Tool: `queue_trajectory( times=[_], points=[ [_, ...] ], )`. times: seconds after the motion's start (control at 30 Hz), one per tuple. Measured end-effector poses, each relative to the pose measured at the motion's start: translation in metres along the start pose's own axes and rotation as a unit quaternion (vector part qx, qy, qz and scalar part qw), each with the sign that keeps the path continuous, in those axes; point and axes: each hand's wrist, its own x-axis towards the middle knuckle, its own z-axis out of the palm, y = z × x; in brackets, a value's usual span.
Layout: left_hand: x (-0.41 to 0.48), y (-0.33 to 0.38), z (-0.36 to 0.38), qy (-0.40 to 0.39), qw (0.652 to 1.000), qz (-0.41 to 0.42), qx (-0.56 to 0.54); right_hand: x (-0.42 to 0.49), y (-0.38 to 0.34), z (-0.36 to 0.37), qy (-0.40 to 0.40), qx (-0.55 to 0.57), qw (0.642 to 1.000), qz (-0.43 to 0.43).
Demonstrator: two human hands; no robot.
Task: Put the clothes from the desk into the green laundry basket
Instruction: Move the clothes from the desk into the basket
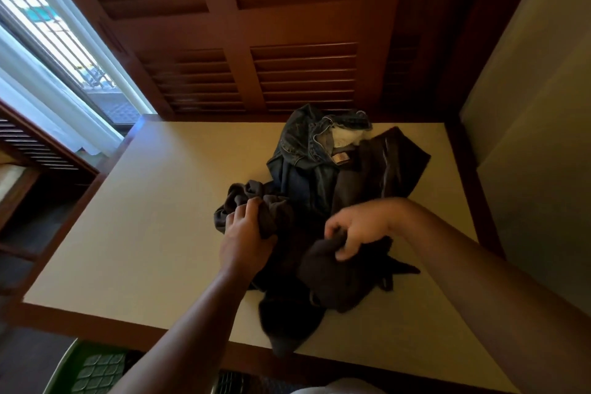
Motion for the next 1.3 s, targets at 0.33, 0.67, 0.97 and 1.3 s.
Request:
queue_trajectory(
  times=[0.33, 0.67, 0.97, 1.3],
  points=[
    [0.002, 0.012, 0.006, -0.089, 0.995, 0.028, -0.042, 0.053, 0.094, 0.023, 0.287, -0.115, 0.914, 0.263],
    [-0.055, 0.007, 0.039, -0.182, 0.961, 0.11, 0.175, 0.056, 0.094, 0.059, 0.384, -0.024, 0.874, 0.297],
    [-0.061, -0.012, 0.037, -0.08, 0.993, 0.065, 0.054, 0.046, 0.061, 0.077, 0.433, 0.111, 0.883, 0.14],
    [-0.127, -0.162, -0.044, 0.09, 0.983, -0.081, -0.14, 0.057, -0.072, 0.19, 0.442, 0.24, 0.864, 0.026]
  ],
)
